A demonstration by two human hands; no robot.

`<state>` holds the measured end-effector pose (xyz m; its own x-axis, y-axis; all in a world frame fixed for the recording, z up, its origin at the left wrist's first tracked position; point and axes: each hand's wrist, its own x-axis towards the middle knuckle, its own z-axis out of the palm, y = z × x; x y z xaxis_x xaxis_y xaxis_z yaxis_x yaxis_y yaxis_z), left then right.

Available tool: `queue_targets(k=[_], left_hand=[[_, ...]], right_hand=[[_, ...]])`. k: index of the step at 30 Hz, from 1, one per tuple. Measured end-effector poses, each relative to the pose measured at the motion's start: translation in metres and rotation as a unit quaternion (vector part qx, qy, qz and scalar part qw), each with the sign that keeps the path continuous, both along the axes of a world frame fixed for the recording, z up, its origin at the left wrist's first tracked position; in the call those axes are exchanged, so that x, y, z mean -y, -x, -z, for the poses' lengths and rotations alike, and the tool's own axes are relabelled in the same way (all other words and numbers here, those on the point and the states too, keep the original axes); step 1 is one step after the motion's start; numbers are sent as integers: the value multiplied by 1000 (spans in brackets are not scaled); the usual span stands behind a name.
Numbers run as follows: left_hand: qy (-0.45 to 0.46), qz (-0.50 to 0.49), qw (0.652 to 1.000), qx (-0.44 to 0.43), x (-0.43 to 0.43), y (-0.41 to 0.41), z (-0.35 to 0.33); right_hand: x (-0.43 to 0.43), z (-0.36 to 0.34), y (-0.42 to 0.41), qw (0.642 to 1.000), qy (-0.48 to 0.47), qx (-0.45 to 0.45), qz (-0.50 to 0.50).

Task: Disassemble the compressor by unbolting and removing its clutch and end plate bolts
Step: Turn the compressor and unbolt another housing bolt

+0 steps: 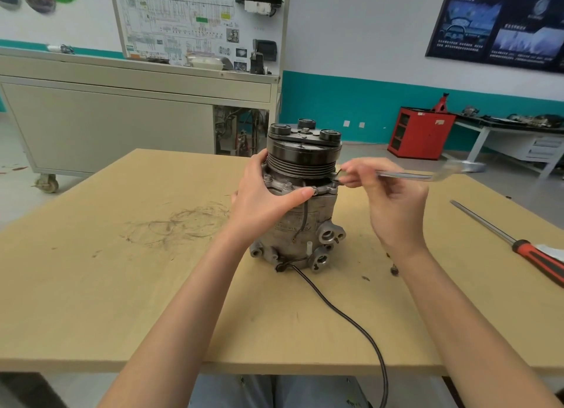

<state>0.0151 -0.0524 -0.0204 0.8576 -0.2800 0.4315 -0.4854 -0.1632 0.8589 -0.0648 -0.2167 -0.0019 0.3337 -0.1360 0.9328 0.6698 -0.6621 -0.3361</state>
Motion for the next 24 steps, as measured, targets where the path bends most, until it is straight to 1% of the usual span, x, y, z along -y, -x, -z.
queue_targets(k=[1, 2, 3, 4, 5, 6, 7, 8, 9, 10, 11, 12, 13, 15, 16, 18, 19, 20, 22, 24], left_hand=[[-2, -6, 1000, 3, 1, 1, 0], [-3, -10, 1000, 4, 2, 1, 0], [-4, -13, 1000, 4, 2, 2, 0], [-4, -15, 1000, 3, 3, 1, 0], [-5, -16, 1000, 3, 3, 1, 0], [-5, -18, 1000, 5, 2, 1, 0], [-5, -19, 1000, 6, 2, 2, 0], [-4, -19, 1000, 6, 2, 2, 0], [-4, -18, 1000, 5, 2, 2, 0], [-4, -18, 1000, 5, 2, 2, 0], [-4, -18, 1000, 4, 2, 3, 0], [-3, -18, 1000, 4, 2, 3, 0], [-2, -18, 1000, 3, 2, 3, 0], [-1, -19, 1000, 2, 2, 4, 0], [-1, -20, 1000, 4, 2, 3, 0], [1, -24, 1000, 6, 3, 3, 0], [1, -27, 1000, 6, 3, 3, 0], [1, -29, 1000, 4, 3, 3, 0], [-1, -27, 1000, 0, 4, 3, 0], [-3, -24, 1000, 2, 4, 4, 0]], right_hand=[[3, 4, -2, 995, -67, -36, -60], [6, 8, -4, 983, -133, -58, -115], [9, 11, -7, 959, -206, -76, -177], [12, 13, -10, 920, -289, -98, -246], [15, 13, -14, 865, -369, -125, -315], [19, 12, -20, 808, -436, -154, -365], [22, 10, -26, 760, -486, -183, -392], [25, 10, -33, 723, -517, -211, -406], [27, 9, -41, 698, -532, -234, -418], [28, 8, -47, 687, -532, -248, -429], [29, 7, -52, 687, -527, -256, -430], [32, 4, -54, 700, -522, -257, -414], [36, 1, -53, 726, -514, -249, -383], [42, -6, -41, 802, -471, -215, -299], [43, -9, -32, 841, -432, -198, -260], [38, -14, -14, 912, -329, -169, -180], [31, -15, -6, 938, -276, -157, -136], [23, -17, 0, 958, -228, -147, -97], [5, -21, 8, 984, -132, -115, -24], [-9, -24, 13, 997, -15, -51, 49]])
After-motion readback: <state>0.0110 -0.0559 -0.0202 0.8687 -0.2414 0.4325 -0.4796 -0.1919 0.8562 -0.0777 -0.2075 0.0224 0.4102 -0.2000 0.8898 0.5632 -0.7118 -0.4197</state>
